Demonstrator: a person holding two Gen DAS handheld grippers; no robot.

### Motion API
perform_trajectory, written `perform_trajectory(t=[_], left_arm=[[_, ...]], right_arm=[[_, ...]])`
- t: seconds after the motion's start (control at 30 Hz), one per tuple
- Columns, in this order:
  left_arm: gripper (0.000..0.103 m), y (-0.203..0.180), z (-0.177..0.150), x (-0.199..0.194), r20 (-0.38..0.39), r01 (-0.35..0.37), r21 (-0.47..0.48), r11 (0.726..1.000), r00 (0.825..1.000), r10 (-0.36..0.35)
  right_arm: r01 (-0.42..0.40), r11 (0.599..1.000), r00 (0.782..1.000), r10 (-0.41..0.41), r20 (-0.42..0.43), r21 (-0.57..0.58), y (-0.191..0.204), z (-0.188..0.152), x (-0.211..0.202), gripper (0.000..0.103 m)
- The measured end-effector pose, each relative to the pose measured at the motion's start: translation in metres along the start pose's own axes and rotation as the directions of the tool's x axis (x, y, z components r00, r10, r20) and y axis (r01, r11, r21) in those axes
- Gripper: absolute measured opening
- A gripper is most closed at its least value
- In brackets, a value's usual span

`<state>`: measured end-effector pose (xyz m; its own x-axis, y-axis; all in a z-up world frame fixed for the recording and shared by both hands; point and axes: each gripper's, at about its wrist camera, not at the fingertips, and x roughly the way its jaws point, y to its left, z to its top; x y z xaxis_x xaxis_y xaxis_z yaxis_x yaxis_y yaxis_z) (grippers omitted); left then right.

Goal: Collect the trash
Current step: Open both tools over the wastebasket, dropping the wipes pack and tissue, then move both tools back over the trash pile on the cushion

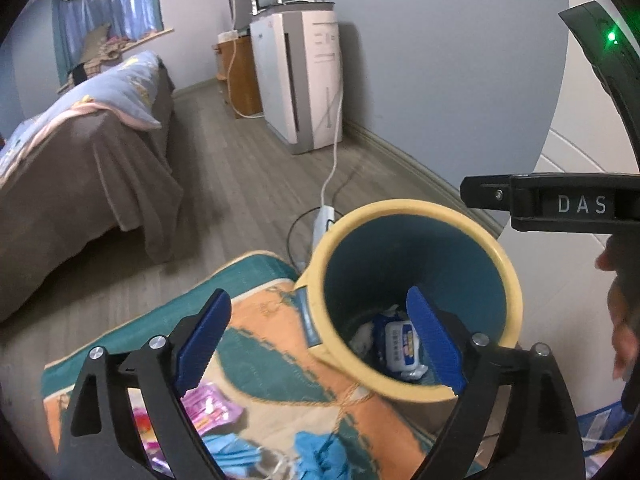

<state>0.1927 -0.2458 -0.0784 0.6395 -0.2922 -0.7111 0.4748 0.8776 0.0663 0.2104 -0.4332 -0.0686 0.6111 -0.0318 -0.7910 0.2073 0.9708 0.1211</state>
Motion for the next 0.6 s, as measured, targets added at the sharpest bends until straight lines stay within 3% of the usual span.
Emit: perform_trajectory(t=[0.17, 0.33, 0.6], left_arm=[[0.092, 0.019, -0.008, -0.041, 0.027, -0.017, -0.007, 1.0, 0.999, 0.018], [0.093, 0.047, -0.021, -0.09, 0.049, -0.084, -0.001, 0.996, 0.995, 0.084], [0.095, 0.105, -0.058, -0.176, 0.087, -0.144, -0.143, 0.979, 0.984, 0.158]], right_arm=[[0.002, 0.999, 0.999, -0.001, 0.038, -0.037, 0.019, 0.0, -0.021, 0.097], [-0.01, 0.999, 0.997, 0.014, 0.08, -0.046, 0.046, -0.005, -0.053, 0.097], [-0.057, 0.992, 0.989, 0.072, 0.127, -0.116, 0.106, -0.031, -0.099, 0.097]])
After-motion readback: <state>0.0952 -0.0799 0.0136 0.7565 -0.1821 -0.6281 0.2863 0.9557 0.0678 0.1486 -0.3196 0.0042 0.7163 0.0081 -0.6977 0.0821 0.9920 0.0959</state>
